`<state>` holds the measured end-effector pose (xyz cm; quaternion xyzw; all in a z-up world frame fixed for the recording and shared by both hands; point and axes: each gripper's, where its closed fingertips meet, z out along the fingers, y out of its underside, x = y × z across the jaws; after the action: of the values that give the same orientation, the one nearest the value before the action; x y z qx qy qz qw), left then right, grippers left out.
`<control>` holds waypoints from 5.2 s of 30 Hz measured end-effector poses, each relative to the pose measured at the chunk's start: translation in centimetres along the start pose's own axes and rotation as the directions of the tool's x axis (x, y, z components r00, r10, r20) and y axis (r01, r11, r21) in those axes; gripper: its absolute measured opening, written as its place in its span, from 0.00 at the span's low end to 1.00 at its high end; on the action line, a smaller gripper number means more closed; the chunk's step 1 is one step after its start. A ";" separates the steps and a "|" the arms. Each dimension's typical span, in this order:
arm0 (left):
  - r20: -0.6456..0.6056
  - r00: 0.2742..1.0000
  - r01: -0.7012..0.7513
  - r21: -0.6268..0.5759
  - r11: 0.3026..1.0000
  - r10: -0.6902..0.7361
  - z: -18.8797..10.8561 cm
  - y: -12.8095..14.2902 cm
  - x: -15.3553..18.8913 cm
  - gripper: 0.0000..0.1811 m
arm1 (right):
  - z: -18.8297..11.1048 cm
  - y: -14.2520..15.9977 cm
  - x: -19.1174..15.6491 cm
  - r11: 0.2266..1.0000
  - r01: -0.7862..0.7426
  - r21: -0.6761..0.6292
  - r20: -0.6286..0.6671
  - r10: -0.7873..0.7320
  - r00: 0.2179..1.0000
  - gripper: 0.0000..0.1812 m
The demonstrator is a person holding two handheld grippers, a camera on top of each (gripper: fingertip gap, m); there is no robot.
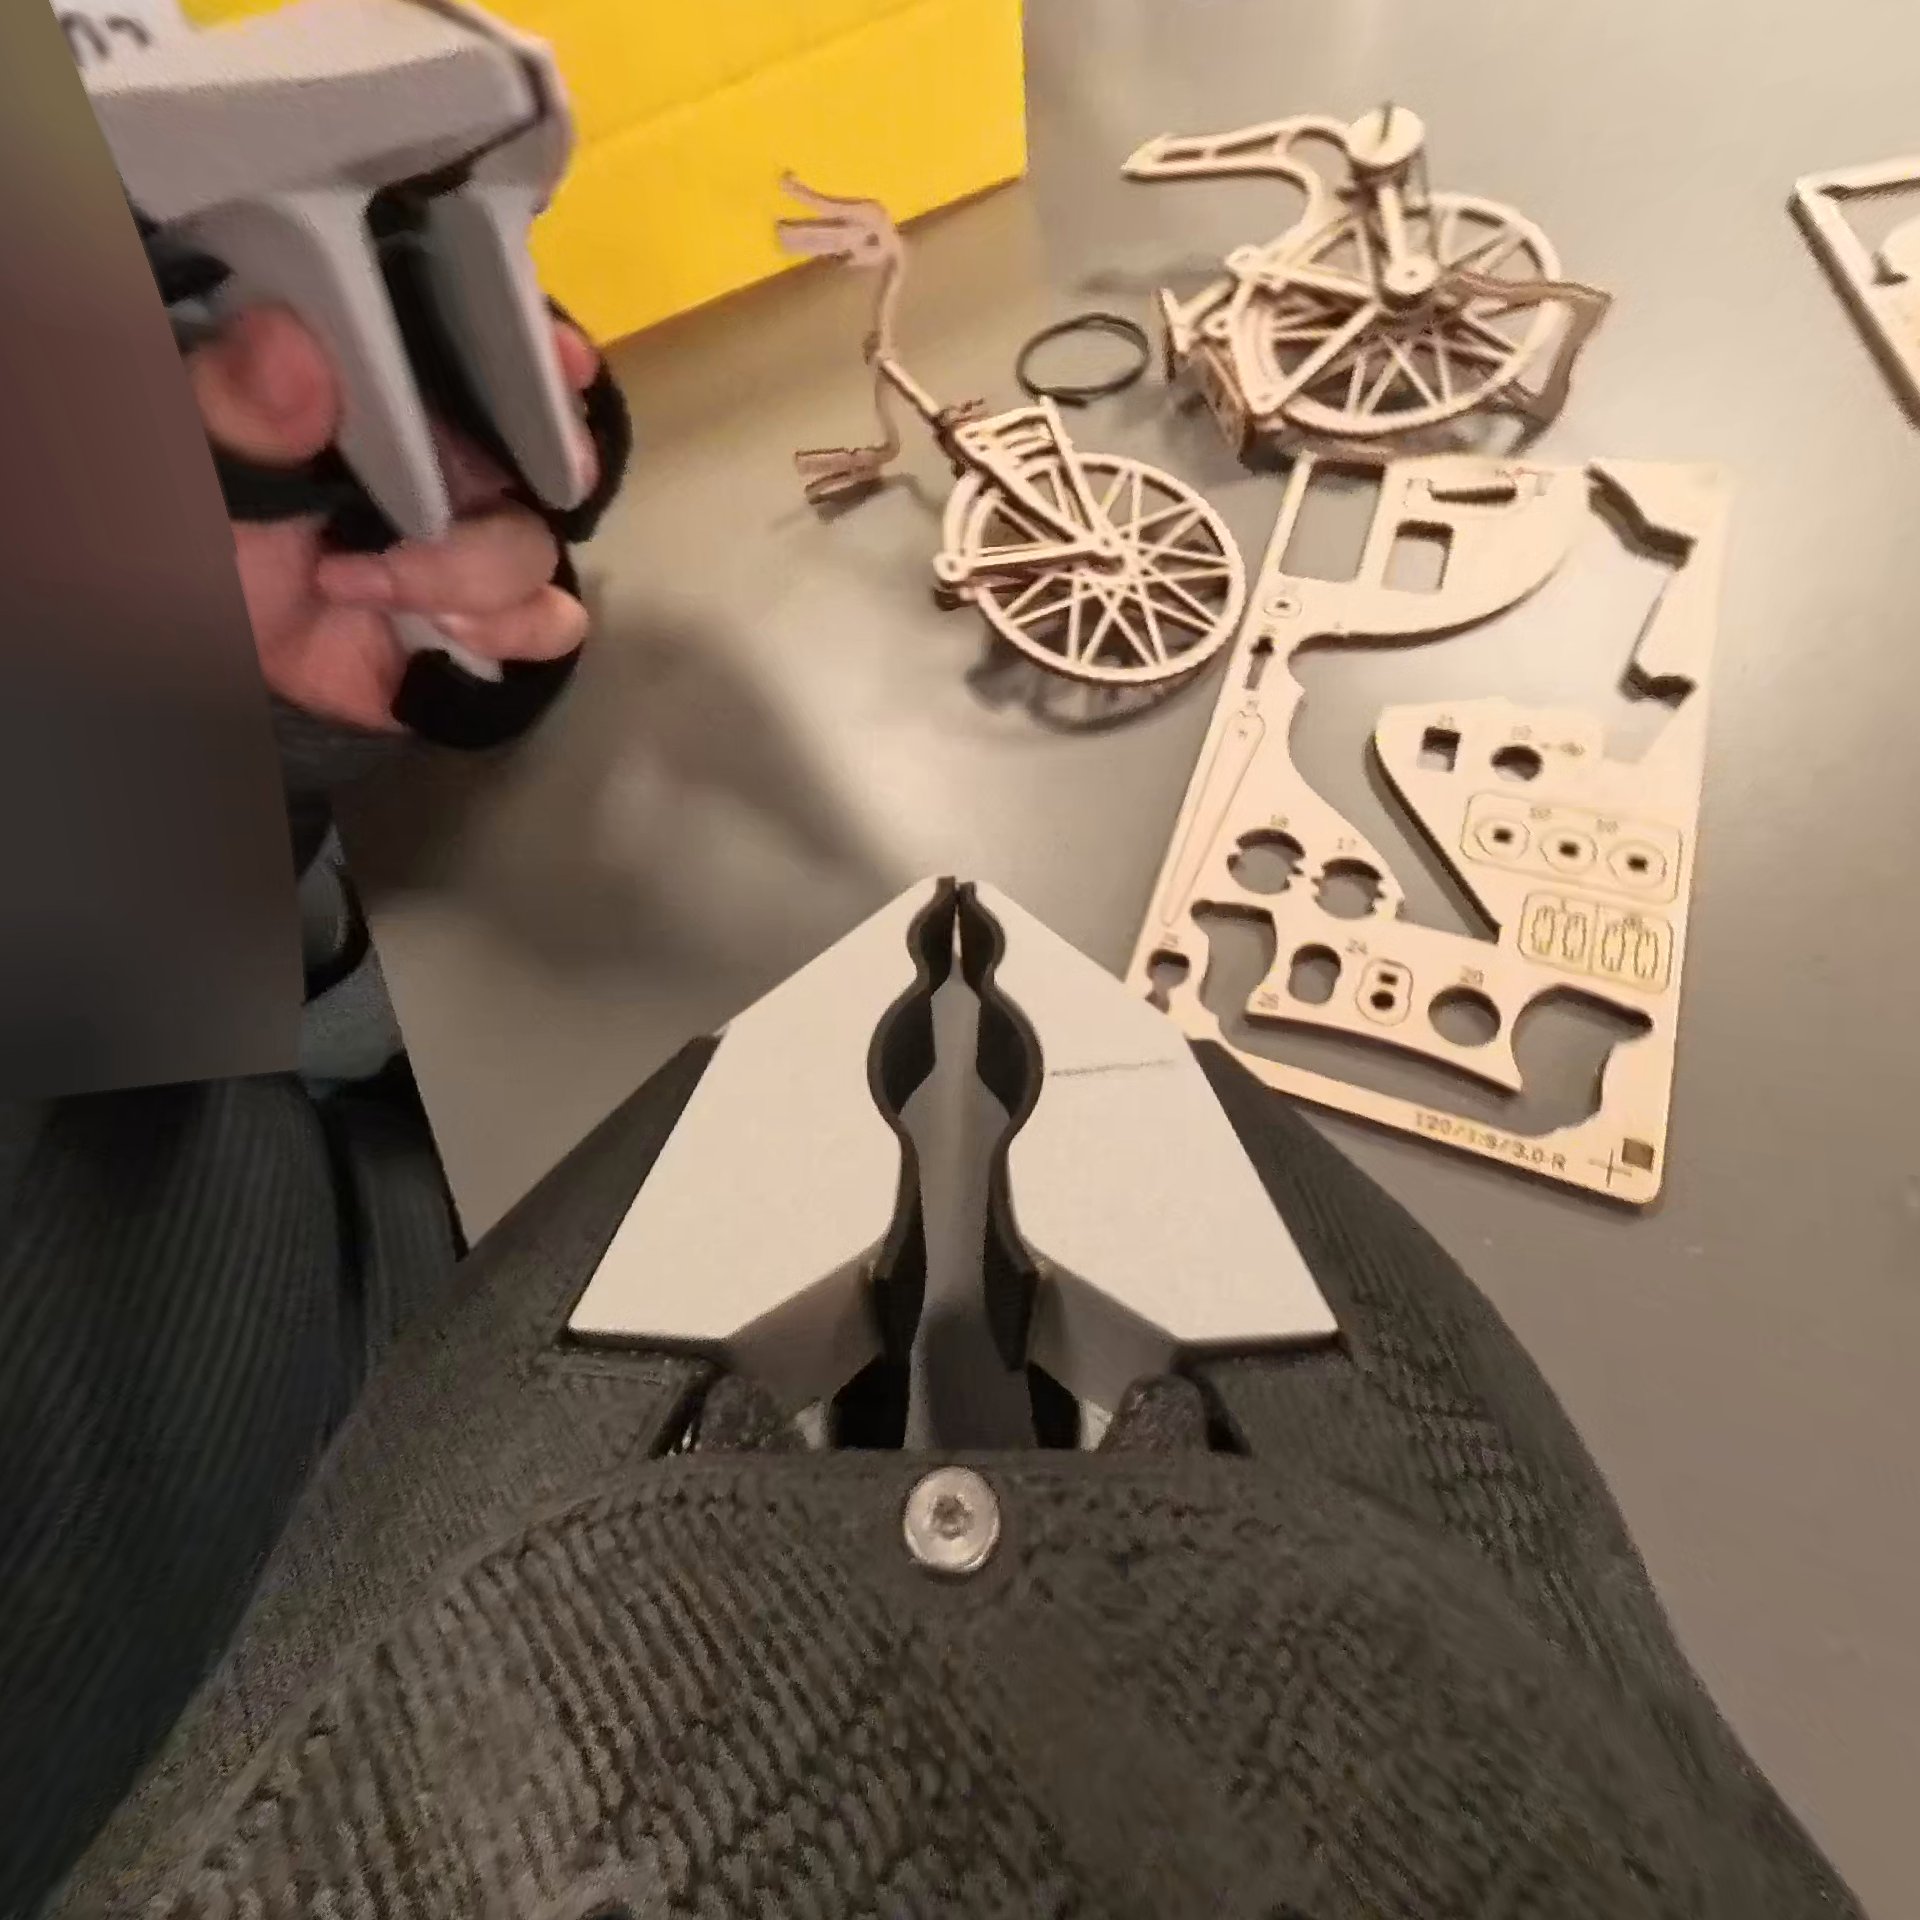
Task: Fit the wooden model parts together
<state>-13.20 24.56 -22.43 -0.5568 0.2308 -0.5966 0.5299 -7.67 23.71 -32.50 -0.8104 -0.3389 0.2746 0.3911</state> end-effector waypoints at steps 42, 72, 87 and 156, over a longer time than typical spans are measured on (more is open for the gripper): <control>-0.011 1.000 0.022 0.010 1.000 -0.022 -0.1 -0.1 0.0 0.00 | 0.8 0.8 0.3 0.985 0.150 -0.081 -0.018 -0.152 0.988 0.00; -0.014 1.000 0.028 0.009 1.000 -0.028 -0.1 -0.1 0.0 0.00 | 0.5 0.9 0.3 0.944 0.319 -0.083 -0.072 -0.325 0.943 0.00; -0.015 0.999 0.029 0.009 1.000 -0.028 -0.1 -0.1 0.0 0.00 | 0.6 0.9 0.4 0.947 0.310 -0.084 -0.066 -0.315 0.947 0.00; -0.018 0.999 0.038 0.008 0.999 -0.037 -0.1 -0.1 -0.1 0.00 | -1.1 -1.0 0.4 0.985 0.149 0.085 -0.018 -0.148 0.989 0.00</control>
<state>-13.33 24.66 -22.38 -0.5534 0.2224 -0.6123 0.5190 -7.00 23.98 -31.21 -0.7668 -0.3839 0.2544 0.4471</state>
